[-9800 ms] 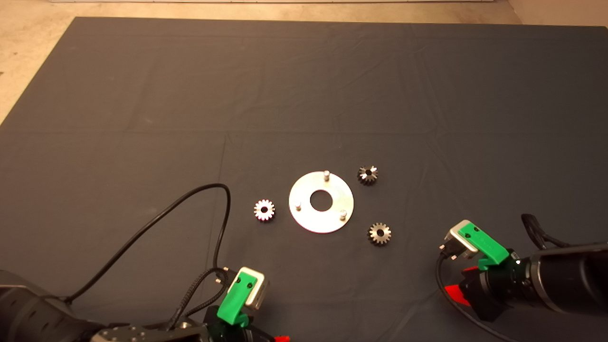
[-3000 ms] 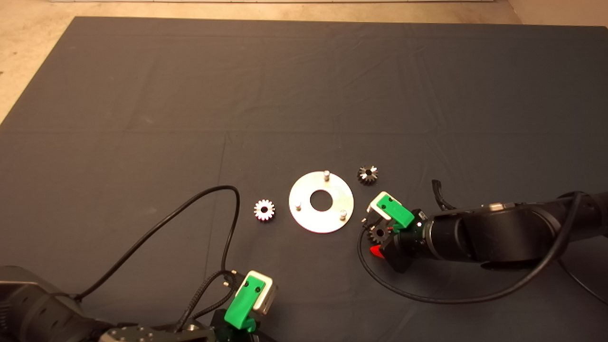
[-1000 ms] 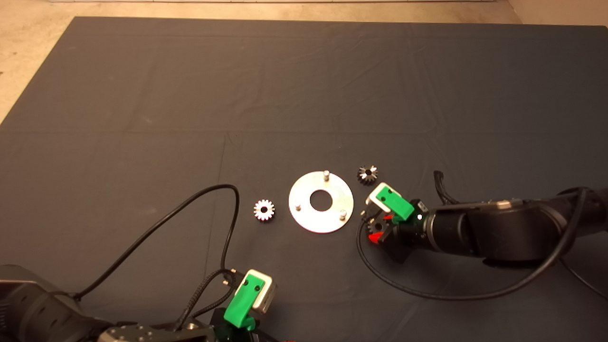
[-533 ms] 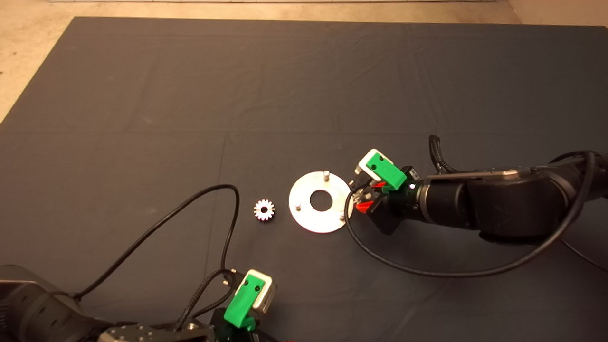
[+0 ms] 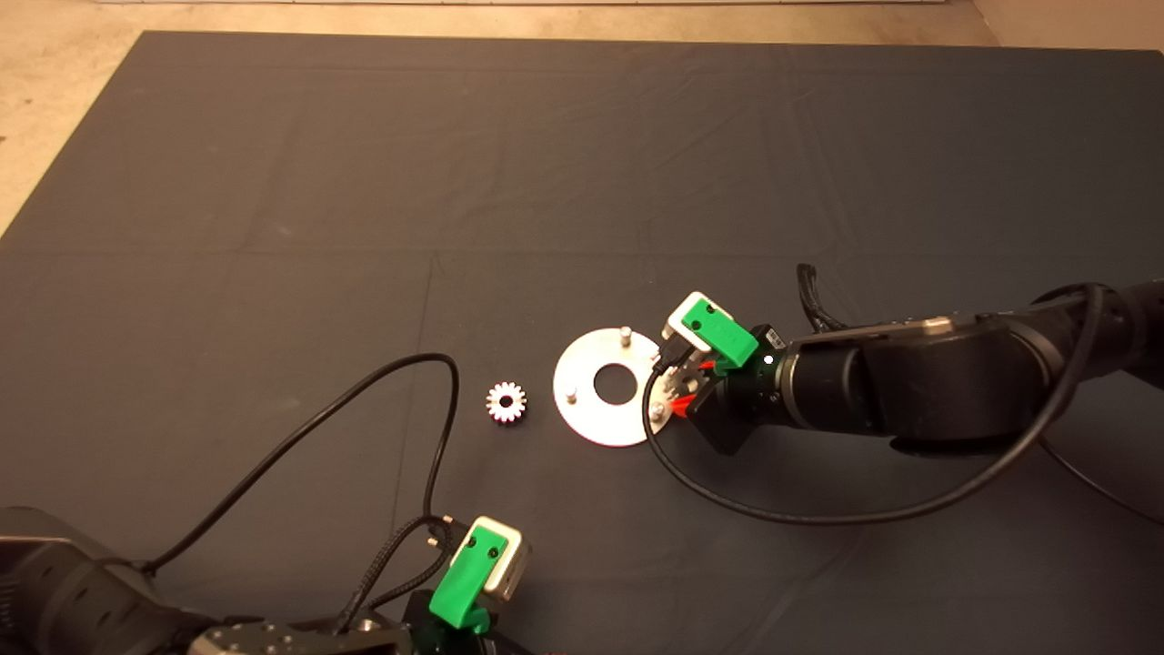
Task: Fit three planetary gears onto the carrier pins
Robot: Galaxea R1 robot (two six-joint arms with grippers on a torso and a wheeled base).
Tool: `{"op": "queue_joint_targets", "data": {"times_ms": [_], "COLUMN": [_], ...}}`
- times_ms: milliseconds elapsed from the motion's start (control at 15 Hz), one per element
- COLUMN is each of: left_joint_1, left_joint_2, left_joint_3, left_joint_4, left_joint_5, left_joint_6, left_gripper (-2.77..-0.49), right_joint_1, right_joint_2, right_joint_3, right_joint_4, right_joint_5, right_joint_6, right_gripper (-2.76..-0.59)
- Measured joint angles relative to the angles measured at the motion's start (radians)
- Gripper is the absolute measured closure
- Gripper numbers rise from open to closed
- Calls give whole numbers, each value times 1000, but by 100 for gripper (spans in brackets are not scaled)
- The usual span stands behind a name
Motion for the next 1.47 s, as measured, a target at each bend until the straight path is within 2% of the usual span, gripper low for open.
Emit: {"op": "queue_joint_targets", "data": {"times_ms": [133, 267, 533, 733, 867, 1000, 1133, 1467], "left_joint_1": [0, 0, 0, 0, 0, 0, 0, 0], "left_joint_2": [0, 0, 0, 0, 0, 0, 0, 1], "left_joint_3": [0, 0, 0, 0, 0, 0, 0, 0], "left_joint_4": [0, 0, -1, -1, -1, -1, -1, -1], "left_joint_5": [0, 0, 0, 0, 0, 0, 0, 0], "left_joint_6": [0, 0, 0, 0, 0, 0, 0, 0], "left_gripper": [-175, -175, -175, -175, -175, -175, -175, -175], "right_joint_1": [0, 0, 12, 23, 22, 22, 23, 34], "right_joint_2": [1, 4, 51, 83, 86, 83, 83, 83], "right_joint_3": [-31, -39, -75, -121, -122, -123, -123, -123], "right_joint_4": [46, 47, 61, 60, 61, 61, 66, 127], "right_joint_5": [0, 0, 39, 56, 67, 63, 63, 63], "right_joint_6": [-1, -1, -1, -1, -1, -1, -1, -1], "right_gripper": [-97, -97, -97, -97, -97, -97, -97, -97]}}
